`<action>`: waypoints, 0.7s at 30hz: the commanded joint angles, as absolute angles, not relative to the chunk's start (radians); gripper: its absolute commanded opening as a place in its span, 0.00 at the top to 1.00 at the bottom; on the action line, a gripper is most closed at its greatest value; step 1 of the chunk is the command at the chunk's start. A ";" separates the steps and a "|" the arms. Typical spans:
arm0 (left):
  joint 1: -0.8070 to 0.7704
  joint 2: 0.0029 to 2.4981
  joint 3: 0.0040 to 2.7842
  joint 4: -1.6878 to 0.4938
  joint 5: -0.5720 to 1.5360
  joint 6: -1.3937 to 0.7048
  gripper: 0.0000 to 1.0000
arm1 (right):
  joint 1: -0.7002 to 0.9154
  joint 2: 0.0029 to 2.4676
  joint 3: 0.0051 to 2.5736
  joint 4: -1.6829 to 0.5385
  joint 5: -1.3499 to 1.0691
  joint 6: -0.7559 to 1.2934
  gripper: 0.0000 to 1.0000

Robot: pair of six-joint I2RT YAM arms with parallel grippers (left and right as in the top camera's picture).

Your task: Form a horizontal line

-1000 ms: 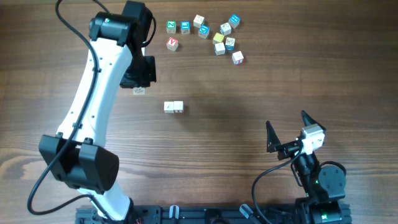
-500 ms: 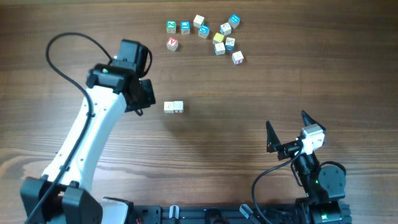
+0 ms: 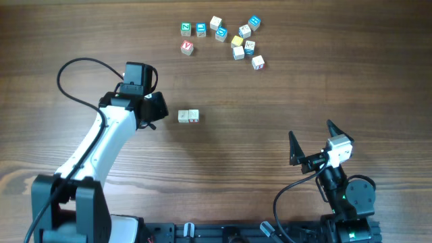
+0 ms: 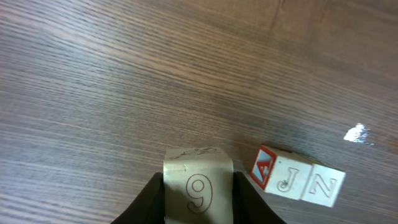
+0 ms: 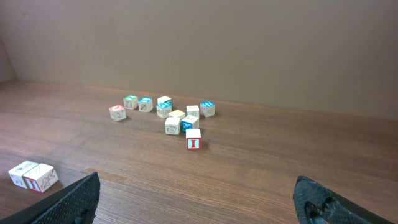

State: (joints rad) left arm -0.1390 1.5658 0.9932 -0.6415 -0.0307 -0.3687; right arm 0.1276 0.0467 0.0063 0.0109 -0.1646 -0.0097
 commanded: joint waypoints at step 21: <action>-0.136 1.716 0.980 -0.590 0.034 -0.231 0.73 | 0.123 0.043 0.006 0.013 -0.178 -0.019 0.00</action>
State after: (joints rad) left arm -0.1390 1.7073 0.9897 -0.5835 0.0223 -0.2443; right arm 0.1276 0.0467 0.0063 0.0109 -0.1646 -0.0097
